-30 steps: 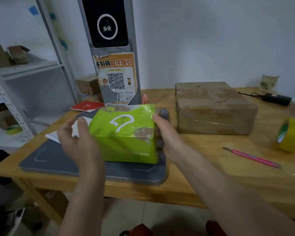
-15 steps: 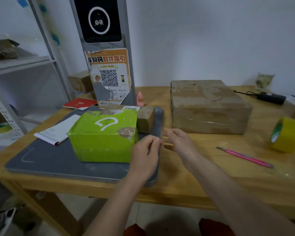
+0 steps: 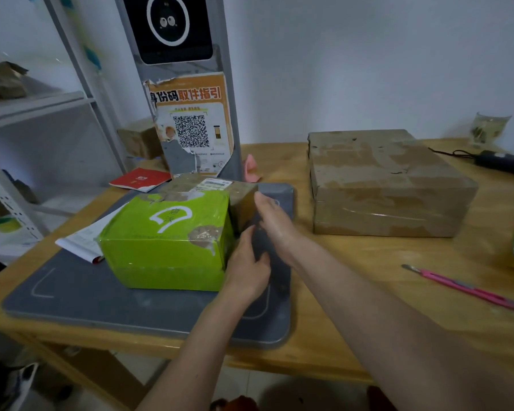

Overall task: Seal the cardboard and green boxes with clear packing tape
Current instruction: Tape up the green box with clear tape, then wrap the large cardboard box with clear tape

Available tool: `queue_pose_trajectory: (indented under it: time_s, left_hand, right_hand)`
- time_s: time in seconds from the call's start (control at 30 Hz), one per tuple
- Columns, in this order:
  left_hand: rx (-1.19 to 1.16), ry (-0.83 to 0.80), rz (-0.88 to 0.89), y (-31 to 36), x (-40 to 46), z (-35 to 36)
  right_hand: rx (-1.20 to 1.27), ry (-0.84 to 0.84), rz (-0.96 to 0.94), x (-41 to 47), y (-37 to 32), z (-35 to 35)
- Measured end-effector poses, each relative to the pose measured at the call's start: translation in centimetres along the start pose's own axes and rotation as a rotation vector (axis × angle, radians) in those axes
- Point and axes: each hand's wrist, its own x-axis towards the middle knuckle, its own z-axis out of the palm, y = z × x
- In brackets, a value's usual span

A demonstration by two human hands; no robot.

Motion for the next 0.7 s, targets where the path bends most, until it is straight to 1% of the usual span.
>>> queue_pose_trajectory:
  time_s: [0.1,0.2,0.27,0.33,0.47,0.53,0.6,0.7]
  left_hand:
    - [0.026,0.040,-0.001,-0.1,0.0,0.8]
    - [0.042,0.062,0.069,1.3,-0.9,2.6]
    - [-0.002,0.017,0.087,2.9,-1.7,4.1]
    - [-0.062,-0.053,0.068,4.3,-2.4,6.0]
    - [-0.111,-0.151,0.014,6.5,-3.8,10.1]
    - [-0.126,-0.163,0.000,7.5,-4.5,11.7]
    - [-0.133,-0.164,-0.007,8.3,-5.2,12.8]
    - [-0.144,-0.144,-0.044,8.9,-5.6,13.4]
  right_hand:
    - [-0.153,0.094,-0.052,-1.3,0.0,-2.1]
    - [-0.437,0.199,-0.082,-4.1,1.0,-6.2]
    - [-0.627,0.251,-0.121,-6.5,1.8,-9.4]
    - [-0.848,0.296,-0.119,-9.1,2.3,-12.6]
    - [-1.255,0.396,-0.029,-13.4,3.4,-18.9]
    - [-1.455,0.415,0.068,-14.5,4.0,-21.1]
    - [-1.560,0.401,0.156,-15.1,4.1,-22.5]
    - [-1.605,0.374,0.136,-15.2,4.0,-24.0]
